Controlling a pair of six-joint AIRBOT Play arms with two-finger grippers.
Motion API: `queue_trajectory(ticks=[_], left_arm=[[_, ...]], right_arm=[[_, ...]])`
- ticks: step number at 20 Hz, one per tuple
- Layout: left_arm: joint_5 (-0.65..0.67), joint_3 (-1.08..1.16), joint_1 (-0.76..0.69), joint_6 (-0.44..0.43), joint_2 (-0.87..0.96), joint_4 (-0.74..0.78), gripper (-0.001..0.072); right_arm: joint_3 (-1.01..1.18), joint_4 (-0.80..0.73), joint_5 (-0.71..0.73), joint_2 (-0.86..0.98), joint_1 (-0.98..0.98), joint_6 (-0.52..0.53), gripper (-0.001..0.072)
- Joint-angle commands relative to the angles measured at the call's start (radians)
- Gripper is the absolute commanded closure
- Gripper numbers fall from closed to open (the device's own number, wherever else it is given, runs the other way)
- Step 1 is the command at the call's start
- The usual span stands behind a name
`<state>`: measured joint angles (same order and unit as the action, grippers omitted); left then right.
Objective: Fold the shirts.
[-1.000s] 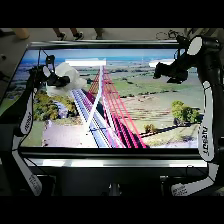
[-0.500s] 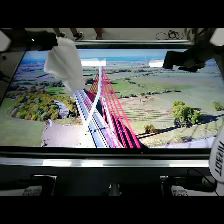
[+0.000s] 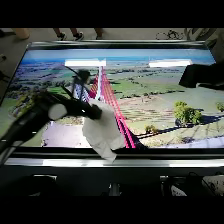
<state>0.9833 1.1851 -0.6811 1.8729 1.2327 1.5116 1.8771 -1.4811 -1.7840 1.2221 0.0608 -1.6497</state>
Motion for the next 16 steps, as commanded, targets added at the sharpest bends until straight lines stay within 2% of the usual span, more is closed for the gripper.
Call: queue_trajectory(ticks=[1,3,5,8,10,12,16], left_arm=[[0.005,-0.060,-0.042,0.031,0.130,-0.046,-0.0013],[0.139,0.060,0.013,-0.048,0.117,0.017,-0.0013],[0.244,0.150,0.099,-0.132,0.049,0.052,-0.0013],[0.331,0.064,0.271,-0.169,-0.055,0.024,-0.0013],[0.298,-0.100,0.386,-0.206,-0.084,-0.120,-0.0013],[0.185,-0.263,0.445,-0.246,-0.077,-0.302,-0.0011],[0.016,-0.418,0.418,-0.303,-0.006,-0.537,0.0010]], right_arm=[[-0.172,0.008,0.053,0.015,0.000,-0.002,0.0068],[-0.277,0.065,0.094,0.033,0.000,0.003,0.0068],[-0.412,0.197,0.120,0.035,0.000,0.036,0.0066],[-0.661,0.344,0.187,0.035,0.000,0.085,0.0066],[-0.819,0.381,0.284,0.035,0.000,0.097,0.0068],[-0.932,0.426,0.336,0.035,0.000,0.133,0.0069],[-1.057,0.476,0.380,0.035,0.000,0.166,0.0069]])
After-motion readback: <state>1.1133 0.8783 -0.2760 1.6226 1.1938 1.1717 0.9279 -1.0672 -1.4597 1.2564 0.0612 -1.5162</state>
